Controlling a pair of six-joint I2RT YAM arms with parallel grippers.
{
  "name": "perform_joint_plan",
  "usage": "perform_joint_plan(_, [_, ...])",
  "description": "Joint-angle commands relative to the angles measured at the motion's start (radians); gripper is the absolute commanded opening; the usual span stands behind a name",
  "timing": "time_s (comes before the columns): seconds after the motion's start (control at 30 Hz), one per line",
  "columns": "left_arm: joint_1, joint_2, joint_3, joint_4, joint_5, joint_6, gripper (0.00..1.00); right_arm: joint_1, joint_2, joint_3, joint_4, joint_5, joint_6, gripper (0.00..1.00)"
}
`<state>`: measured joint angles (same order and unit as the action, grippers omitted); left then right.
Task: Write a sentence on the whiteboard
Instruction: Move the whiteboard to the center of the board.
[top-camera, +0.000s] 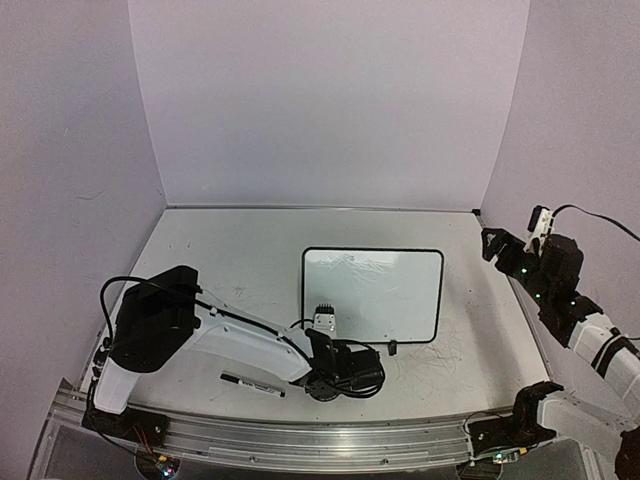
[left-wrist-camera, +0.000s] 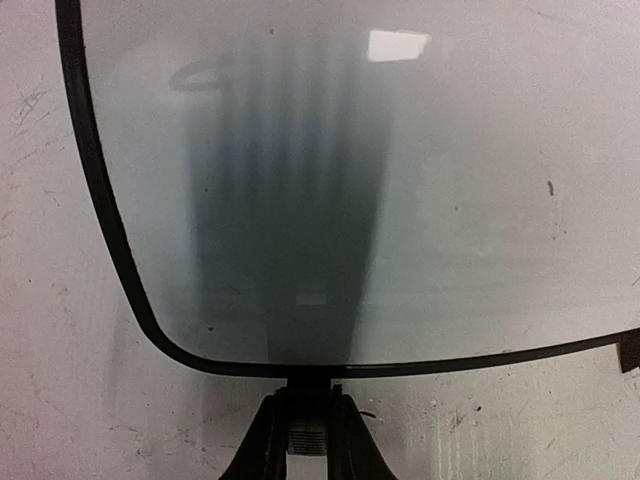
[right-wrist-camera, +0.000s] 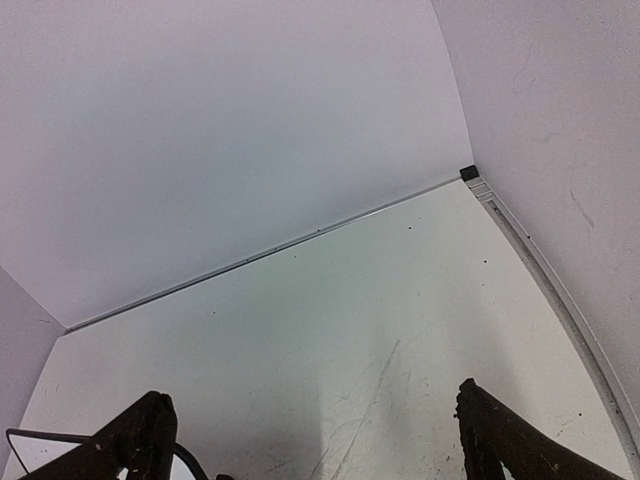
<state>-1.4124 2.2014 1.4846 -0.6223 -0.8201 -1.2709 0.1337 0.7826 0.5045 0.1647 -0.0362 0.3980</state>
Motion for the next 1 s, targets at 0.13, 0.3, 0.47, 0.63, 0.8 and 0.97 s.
perform_joint_plan(0.13, [0.026, 0.014, 0.007, -0.005, 0.064, -0.064, 0.04, -0.001, 0.015, -0.006, 0.033, -0.009, -0.006, 0.98])
perform_joint_plan(0.3, [0.026, -0.001, 0.003, -0.004, 0.079, -0.031, 0.22, -0.001, 0.031, -0.001, 0.033, -0.026, -0.015, 0.98])
perform_joint_plan(0.47, [0.026, -0.041, -0.016, -0.004, 0.105, 0.018, 0.42, -0.001, 0.052, 0.003, 0.031, -0.040, -0.027, 0.98])
perform_joint_plan(0.63, [0.024, -0.130, -0.077, 0.018, 0.109, 0.058, 0.51, 0.000, 0.068, 0.031, -0.015, -0.048, -0.066, 0.98])
perform_joint_plan(0.8, [0.023, -0.225, -0.167, 0.135, 0.174, 0.182, 0.55, 0.000, 0.091, 0.040, -0.045, -0.111, -0.061, 0.98])
perform_joint_plan(0.97, [0.020, -0.356, -0.294, 0.277, 0.247, 0.268, 0.62, 0.001, 0.091, 0.100, -0.139, -0.168, -0.053, 0.98])
